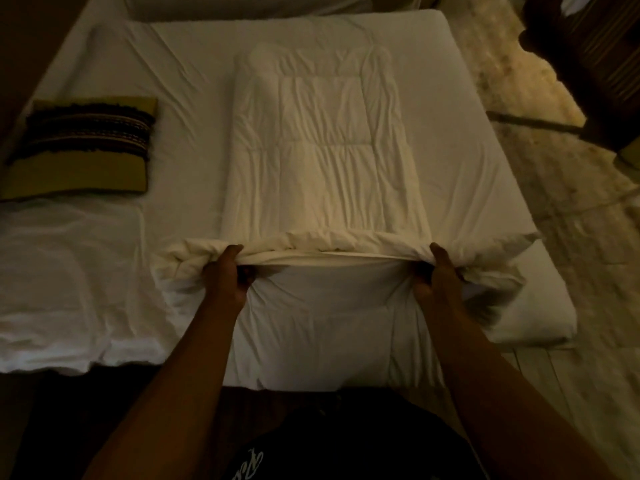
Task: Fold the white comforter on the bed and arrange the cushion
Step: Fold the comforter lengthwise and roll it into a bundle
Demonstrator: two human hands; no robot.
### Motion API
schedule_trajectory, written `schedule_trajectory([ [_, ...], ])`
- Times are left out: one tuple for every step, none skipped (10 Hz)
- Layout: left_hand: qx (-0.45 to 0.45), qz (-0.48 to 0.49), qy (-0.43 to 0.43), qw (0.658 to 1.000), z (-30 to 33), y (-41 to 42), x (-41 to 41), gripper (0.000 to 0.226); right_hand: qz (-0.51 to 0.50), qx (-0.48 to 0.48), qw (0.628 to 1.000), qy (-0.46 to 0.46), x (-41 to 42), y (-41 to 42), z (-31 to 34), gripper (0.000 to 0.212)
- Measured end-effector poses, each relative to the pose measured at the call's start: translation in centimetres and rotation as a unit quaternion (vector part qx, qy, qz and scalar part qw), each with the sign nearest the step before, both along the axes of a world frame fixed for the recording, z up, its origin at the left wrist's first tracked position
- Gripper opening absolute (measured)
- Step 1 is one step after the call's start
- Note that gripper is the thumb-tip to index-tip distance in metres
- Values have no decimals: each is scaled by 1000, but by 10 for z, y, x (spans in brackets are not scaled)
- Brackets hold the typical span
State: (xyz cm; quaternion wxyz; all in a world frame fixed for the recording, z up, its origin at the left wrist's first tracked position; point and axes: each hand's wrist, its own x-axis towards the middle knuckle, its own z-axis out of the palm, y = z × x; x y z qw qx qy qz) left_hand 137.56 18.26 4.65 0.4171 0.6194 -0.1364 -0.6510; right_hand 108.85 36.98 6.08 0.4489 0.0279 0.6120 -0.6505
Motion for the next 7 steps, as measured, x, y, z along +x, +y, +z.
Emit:
schedule_trajectory([
  [3,-11,-15,1000,1,-33,-16,15,-123,-77,979,-142,-20,-40,-16,46],
  [5,-14,-60,998,6,-70,-37,19,-222,-81,961,-143,-62,-99,-21,68],
  [8,-19,-72,997,5,-97,-46,20,-248,-67,954,-153,-78,-130,-22,78],
  [8,-26,-86,996,2,-139,-63,20,-252,-64,953,-155,-92,-172,-23,62],
  [7,-35,-90,995,1,-170,-71,21,-264,-77,950,-149,-100,-202,-24,60],
  [25,-48,-90,994,-6,-224,-81,21,-276,-47,951,-131,-113,-254,-28,65],
  [55,-54,-98,992,-14,-258,-88,20,-252,-32,957,-139,-124,-285,-33,67],
])
